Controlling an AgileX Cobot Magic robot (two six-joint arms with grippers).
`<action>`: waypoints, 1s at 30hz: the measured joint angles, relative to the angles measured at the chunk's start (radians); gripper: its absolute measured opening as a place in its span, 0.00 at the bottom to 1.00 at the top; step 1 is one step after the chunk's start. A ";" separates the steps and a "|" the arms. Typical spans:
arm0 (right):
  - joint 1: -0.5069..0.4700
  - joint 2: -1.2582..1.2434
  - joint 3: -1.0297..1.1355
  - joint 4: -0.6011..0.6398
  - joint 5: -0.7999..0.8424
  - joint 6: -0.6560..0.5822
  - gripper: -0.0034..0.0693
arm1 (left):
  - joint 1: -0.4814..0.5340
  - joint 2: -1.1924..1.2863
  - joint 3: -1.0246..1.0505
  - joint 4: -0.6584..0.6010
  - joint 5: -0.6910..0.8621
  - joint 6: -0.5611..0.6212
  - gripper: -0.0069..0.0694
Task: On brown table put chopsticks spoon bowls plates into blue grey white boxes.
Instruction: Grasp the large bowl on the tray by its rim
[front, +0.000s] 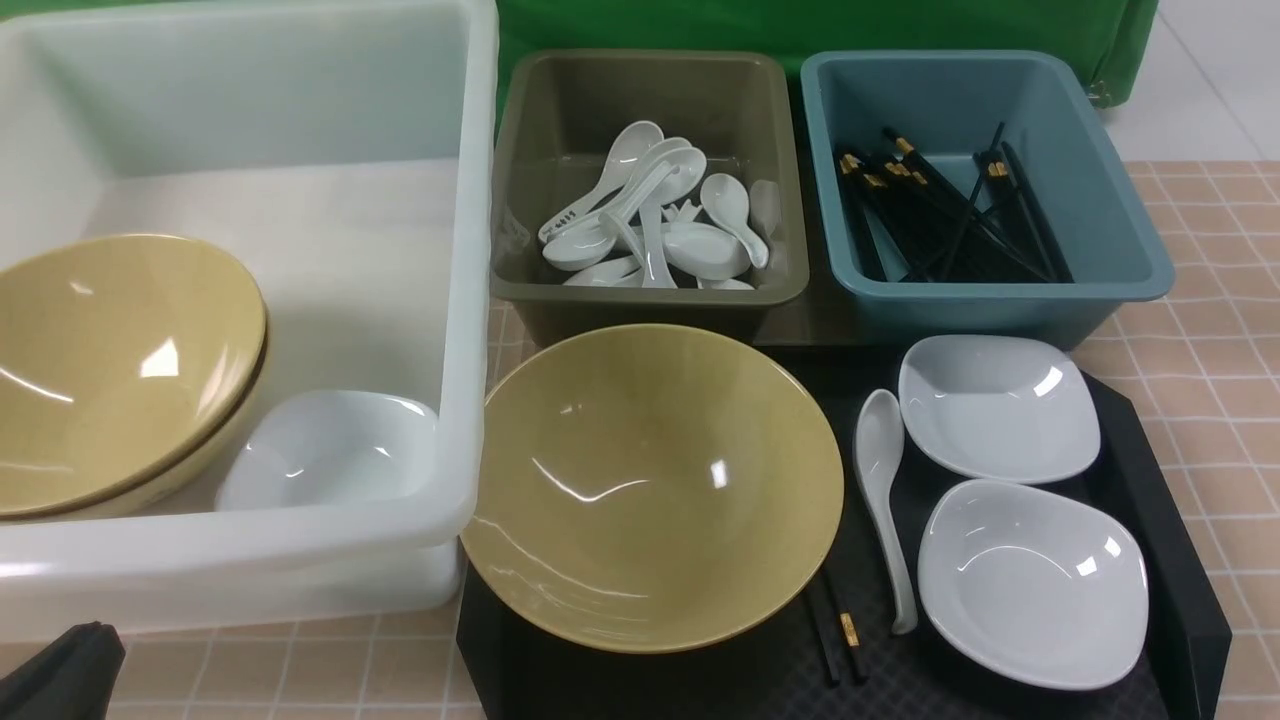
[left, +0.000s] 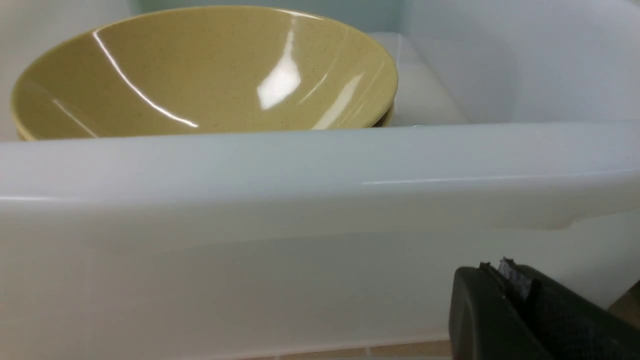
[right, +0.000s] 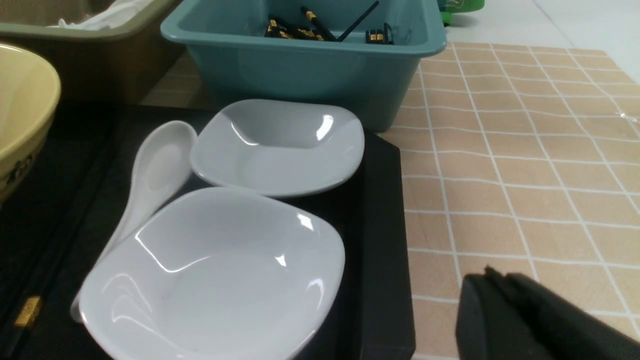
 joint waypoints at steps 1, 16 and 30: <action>0.000 0.000 0.000 0.000 0.000 0.000 0.16 | 0.000 0.000 0.000 0.000 0.000 0.000 0.08; 0.000 0.000 0.000 0.000 0.000 0.000 0.18 | 0.000 0.000 0.000 -0.061 0.002 0.000 0.08; 0.001 0.000 0.000 0.000 0.000 0.000 0.19 | 0.000 0.000 0.000 -0.084 0.002 0.000 0.08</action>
